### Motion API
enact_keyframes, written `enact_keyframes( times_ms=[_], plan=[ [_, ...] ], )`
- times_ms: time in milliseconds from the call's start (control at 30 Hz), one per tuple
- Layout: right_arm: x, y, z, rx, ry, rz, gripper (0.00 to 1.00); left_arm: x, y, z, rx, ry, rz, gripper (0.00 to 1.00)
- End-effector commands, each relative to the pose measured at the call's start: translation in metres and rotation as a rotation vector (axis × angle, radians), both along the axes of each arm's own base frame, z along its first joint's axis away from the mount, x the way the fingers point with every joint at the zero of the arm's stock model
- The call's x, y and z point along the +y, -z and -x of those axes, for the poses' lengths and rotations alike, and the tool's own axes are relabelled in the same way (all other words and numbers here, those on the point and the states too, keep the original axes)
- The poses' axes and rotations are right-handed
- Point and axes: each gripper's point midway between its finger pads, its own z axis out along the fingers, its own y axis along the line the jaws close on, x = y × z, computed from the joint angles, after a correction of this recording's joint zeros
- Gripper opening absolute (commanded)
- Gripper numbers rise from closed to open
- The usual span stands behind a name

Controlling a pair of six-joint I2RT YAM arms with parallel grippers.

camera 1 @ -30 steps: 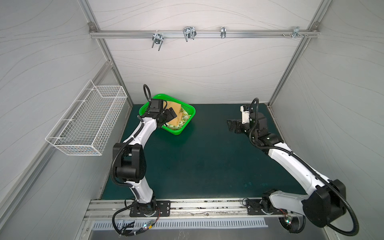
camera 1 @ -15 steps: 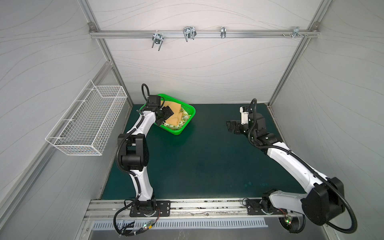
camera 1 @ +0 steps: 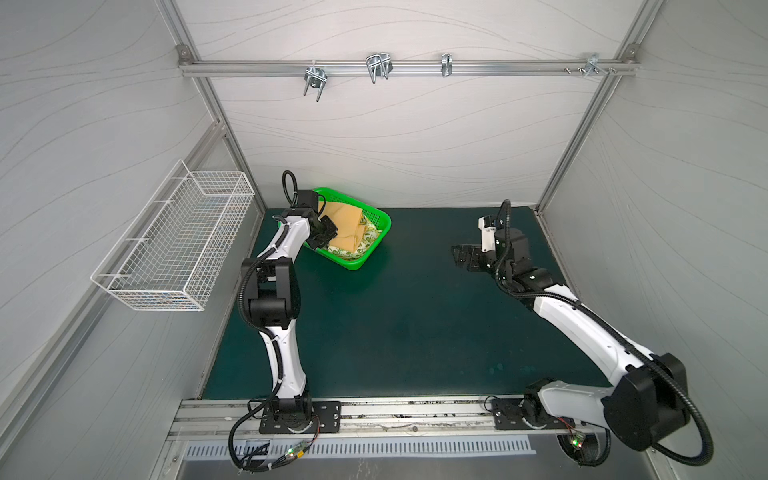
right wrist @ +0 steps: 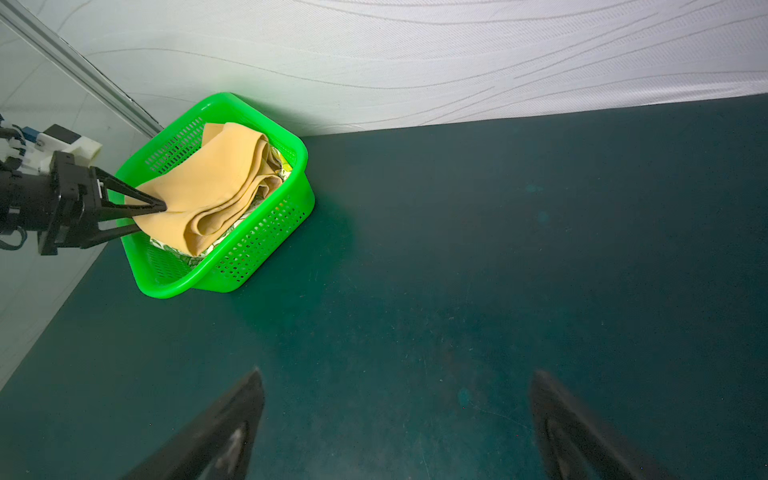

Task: Fold and stack the skirts
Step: 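Move the left gripper to the tan skirt in the green basket, then grasp the tan skirt with the left gripper and pull it onto the table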

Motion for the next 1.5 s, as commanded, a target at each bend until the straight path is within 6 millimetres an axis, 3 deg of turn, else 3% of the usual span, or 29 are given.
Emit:
enact_keyframes(
  times_ms=[0, 133, 300, 600, 833, 933, 1133, 1300, 1467],
  plan=[
    [0.002, -0.007, 0.009, -0.004, -0.019, -0.011, 0.99, 0.000, -0.020, -0.012, -0.038, 0.007, 0.004, 0.00],
    [0.001, -0.013, 0.013, -0.012, -0.023, -0.006, 0.99, -0.007, -0.050, -0.018, -0.109, 0.029, 0.031, 0.00],
    [0.002, -0.022, 0.014, -0.030, -0.033, -0.010, 0.99, -0.031, -0.114, -0.014, -0.247, 0.094, 0.087, 0.00],
    [-0.002, -0.035, 0.012, -0.048, -0.011, -0.015, 0.99, -0.111, -0.222, 0.037, -0.474, 0.312, 0.138, 0.00],
    [-0.012, -0.050, 0.015, -0.099, 0.027, 0.006, 0.99, -0.163, -0.266, 0.087, -0.577, 0.445, 0.151, 0.00],
    [-0.025, -0.053, 0.015, -0.112, 0.083, 0.033, 0.99, -0.192, -0.268, 0.112, -0.579, 0.527, 0.177, 0.00],
    [-0.061, -0.059, 0.016, -0.151, 0.237, 0.040, 0.99, -0.252, -0.239, 0.164, -0.551, 0.699, 0.153, 0.00],
    [-0.102, -0.062, 0.019, -0.149, 0.380, -0.038, 0.99, -0.298, -0.192, 0.190, -0.490, 0.801, 0.133, 0.00],
    [-0.136, -0.058, 0.021, -0.118, 0.493, -0.066, 0.99, -0.349, -0.130, 0.197, -0.387, 0.875, 0.120, 0.00]
  ],
)
